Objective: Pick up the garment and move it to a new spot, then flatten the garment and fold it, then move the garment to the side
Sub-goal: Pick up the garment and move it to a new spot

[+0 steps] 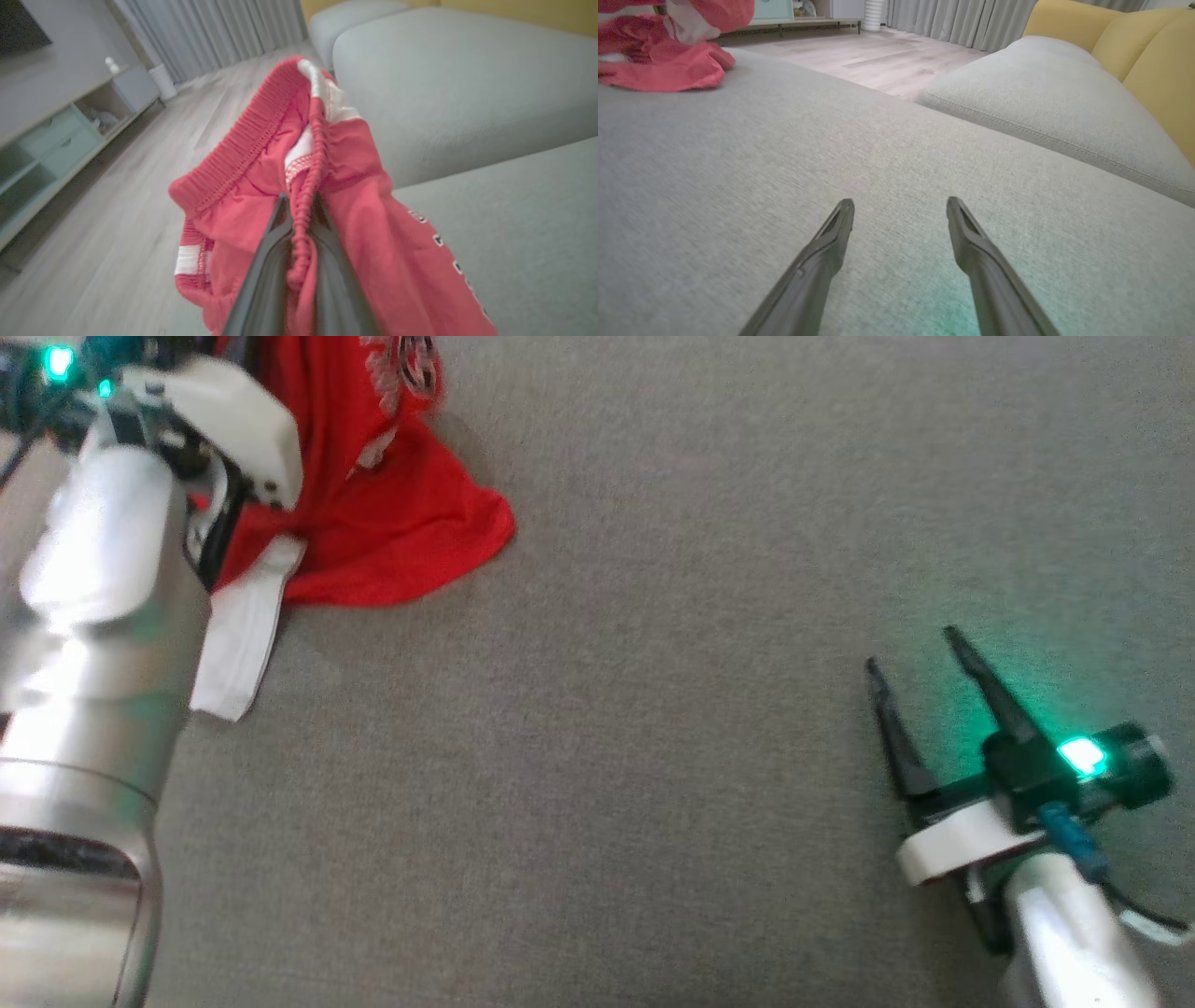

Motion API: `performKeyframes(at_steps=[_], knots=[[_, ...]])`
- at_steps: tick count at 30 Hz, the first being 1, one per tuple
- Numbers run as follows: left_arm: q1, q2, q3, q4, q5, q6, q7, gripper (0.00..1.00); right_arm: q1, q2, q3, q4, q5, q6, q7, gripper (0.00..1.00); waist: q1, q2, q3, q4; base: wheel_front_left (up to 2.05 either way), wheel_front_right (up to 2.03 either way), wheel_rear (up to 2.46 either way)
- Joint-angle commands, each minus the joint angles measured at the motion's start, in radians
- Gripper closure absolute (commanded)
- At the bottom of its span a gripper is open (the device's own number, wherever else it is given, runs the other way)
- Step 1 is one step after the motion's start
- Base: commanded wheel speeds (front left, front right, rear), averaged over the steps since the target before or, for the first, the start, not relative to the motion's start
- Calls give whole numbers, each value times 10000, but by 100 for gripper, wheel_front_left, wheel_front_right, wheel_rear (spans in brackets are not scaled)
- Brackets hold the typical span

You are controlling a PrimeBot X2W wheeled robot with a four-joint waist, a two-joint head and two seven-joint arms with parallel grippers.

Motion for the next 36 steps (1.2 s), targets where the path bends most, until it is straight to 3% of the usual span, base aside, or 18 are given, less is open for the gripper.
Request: performKeyframes(at_steps=[1, 12, 15, 22, 27, 33, 34, 35, 36], knots=[[-631, 615, 24, -490, -44, 18, -147, 100, -78, 222, 314, -153, 123, -7, -51, 0, 0, 0, -803, -519, 0, 0, 0], [-1173, 1053, -1550, -2955, -1687, 18, 663, 100, 261, 928, 693, 41, 573, -7, -51, 0, 0, 0, -2683, -3219, 0, 0, 0], [-1097, 1124, -1839, -3757, -2206, 18, 904, 100, 333, 948, 859, -49, 939, -7, -51, 0, 0, 0, -2704, -4096, 0, 0, 0], [-425, 762, -2478, -4741, -2423, 64, 1021, 100, 136, 953, 1159, -389, 1598, -7, -51, 0, 0, 0, -1865, -5336, 0, 0, 0], [964, 361, -3578, -4425, -1678, 276, 236, 100, -188, 954, 1330, -549, 2030, -7, -51, 0, 0, 0, -809, -5898, 0, 0, 0], [2821, -567, -4424, -2562, -1284, 706, -1679, 100, -398, 955, 1257, -575, 2386, -7, -51, 0, 0, 0, -7, -5945, 0, 0, 0], [3006, -710, -4459, -2257, -1265, 787, -1898, 42, -413, 955, 1252, -571, 2399, -7, -51, 0, 0, 0, 16, -5922, 0, 0, 0], [3132, -851, -4477, -2031, -1208, 921, -2070, 0, -409, 955, 1206, -570, 2395, -7, -51, 0, 0, 0, 17, -5850, 0, 0, 0], [3250, -982, -4474, -1878, -1172, 1017, -2187, 0, -403, 955, 1164, -562, 2371, -7, -51, 0, 0, 0, -18, -5767, 0, 0, 0]])
